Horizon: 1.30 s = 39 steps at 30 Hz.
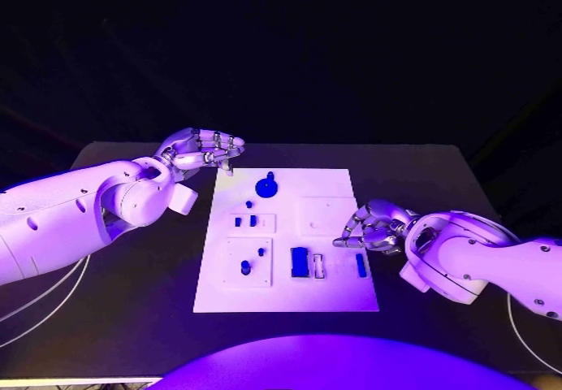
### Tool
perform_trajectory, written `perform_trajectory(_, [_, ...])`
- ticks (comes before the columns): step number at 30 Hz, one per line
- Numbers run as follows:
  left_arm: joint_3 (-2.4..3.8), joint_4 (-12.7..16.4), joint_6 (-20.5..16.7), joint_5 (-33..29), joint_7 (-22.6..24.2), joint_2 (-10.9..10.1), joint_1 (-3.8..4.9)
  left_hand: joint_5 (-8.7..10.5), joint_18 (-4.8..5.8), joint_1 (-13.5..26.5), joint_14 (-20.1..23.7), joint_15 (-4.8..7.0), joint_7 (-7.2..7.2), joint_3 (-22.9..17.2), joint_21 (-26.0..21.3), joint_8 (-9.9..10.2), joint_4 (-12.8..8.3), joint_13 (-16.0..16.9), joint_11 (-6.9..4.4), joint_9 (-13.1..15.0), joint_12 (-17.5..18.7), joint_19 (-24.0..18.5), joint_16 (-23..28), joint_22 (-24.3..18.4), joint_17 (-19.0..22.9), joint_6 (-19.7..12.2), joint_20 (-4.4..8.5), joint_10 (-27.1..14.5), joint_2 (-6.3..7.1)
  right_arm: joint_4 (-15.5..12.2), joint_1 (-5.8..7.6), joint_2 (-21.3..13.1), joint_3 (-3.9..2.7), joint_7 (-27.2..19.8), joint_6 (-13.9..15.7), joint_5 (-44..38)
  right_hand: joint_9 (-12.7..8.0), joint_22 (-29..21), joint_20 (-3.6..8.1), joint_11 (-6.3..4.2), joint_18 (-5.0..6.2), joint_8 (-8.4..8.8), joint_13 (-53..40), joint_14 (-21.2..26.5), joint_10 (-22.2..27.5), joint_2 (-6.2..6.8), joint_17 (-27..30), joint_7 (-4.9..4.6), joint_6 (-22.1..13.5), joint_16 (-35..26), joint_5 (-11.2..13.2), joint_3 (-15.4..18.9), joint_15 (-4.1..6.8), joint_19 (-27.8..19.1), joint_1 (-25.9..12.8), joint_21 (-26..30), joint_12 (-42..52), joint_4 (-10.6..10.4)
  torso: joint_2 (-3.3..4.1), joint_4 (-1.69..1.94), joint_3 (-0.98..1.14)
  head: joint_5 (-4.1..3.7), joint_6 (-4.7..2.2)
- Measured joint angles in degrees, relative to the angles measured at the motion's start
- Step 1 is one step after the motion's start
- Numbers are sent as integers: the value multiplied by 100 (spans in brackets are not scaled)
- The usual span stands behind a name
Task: Assemble the parts on the task board
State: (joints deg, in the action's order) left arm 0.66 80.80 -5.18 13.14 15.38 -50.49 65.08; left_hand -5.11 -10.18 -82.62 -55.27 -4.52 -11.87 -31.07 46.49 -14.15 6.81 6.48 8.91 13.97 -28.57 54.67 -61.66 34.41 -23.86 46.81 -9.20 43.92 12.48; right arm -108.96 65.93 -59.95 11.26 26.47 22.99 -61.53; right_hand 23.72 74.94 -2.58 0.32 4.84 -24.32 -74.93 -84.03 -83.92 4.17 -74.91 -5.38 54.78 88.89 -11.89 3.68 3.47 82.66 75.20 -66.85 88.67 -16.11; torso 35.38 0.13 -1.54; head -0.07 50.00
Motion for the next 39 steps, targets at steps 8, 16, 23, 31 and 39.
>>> perform_trajectory(8, [0,2,0,-2,2,6,0,0,0,0,0,0,0,0,0,0,0,0,0,0,0,0,0,0,0,0,0,0,0,105,-31,-432,25,14,-51,-273,84,-1,0,20,1,-27,0,0,-20,54,0,42,106,0,0,-80,0,0,130,0,-132,-16,4,7,2,-90,0])
perform_trajectory(16, [-1,5,0,-3,2,9,1,0,0,0,0,0,0,0,0,0,0,0,0,1,0,0,0,0,0,0,0,0,0,196,-256,-448,57,168,-205,-566,176,-1,0,20,0,-74,1,0,-20,54,0,76,182,0,0,-97,0,0,130,0,-154,-33,10,10,11,-87,0])
perform_trajectory(23, [-2,7,0,-5,2,2,1,0,0,0,0,0,0,0,0,0,0,1,0,1,0,0,0,0,-1,0,0,0,0,264,-410,-343,68,287,-299,-726,189,-2,0,19,0,-74,1,0,-20,54,-4,76,182,0,0,-97,0,1,130,0,-154,-33,14,12,12,-68,0])
perform_trajectory(31, [-3,7,0,-7,1,-2,0,0,0,0,0,0,0,0,0,0,0,1,0,1,0,0,0,0,-1,0,0,0,0,298,-483,-238,71,356,-368,-831,216,-2,0,19,0,-74,1,0,-20,93,-4,76,182,0,0,-96,1,0,91,0,-176,-33,12,14,9,-54,0])
perform_trajectory(39, [-4,4,5,-8,0,-3,0,0,0,0,0,0,0,0,0,0,0,1,0,1,-25,0,0,0,1,0,0,0,0,362,-496,-163,61,384,-441,-907,270,-3,0,19,0,-99,2,0,-20,115,-3,107,213,0,1,-96,1,0,68,0,-176,-33,9,11,4,-43,0])
